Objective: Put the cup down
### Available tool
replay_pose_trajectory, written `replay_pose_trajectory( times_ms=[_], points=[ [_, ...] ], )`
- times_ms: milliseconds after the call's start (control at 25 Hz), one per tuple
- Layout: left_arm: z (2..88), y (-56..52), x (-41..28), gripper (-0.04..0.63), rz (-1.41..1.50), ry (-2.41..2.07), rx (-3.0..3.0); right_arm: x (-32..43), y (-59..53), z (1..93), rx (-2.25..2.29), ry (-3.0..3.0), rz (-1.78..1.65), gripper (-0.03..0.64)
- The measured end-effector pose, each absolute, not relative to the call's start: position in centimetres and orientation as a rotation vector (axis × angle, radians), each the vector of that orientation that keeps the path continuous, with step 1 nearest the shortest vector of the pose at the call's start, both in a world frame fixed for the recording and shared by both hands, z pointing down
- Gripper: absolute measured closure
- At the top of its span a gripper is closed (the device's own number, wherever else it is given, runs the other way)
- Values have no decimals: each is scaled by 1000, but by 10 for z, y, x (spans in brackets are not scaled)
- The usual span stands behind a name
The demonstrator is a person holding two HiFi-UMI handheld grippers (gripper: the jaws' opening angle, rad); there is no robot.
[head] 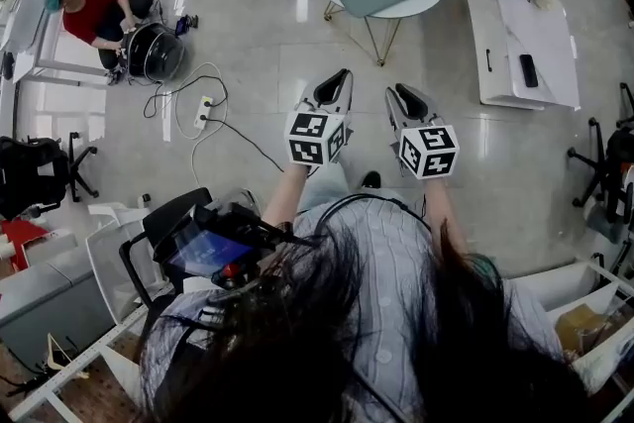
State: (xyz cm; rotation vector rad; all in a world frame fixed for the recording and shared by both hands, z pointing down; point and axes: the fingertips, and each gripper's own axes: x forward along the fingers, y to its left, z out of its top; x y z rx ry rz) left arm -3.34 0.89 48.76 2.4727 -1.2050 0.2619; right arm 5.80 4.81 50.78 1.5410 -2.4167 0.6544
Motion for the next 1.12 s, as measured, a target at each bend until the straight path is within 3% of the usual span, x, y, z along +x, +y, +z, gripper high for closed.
replay_pose_trajectory(
  times_ms=[600, 1120],
  points=[
    [484, 107, -12, 568, 269, -1257, 2491, 64, 129, 498, 1427, -2558, 709, 561],
    [482, 129, -8, 568, 268, -1268, 2499, 71, 147, 496, 1446, -2554, 701, 568]
  ],
)
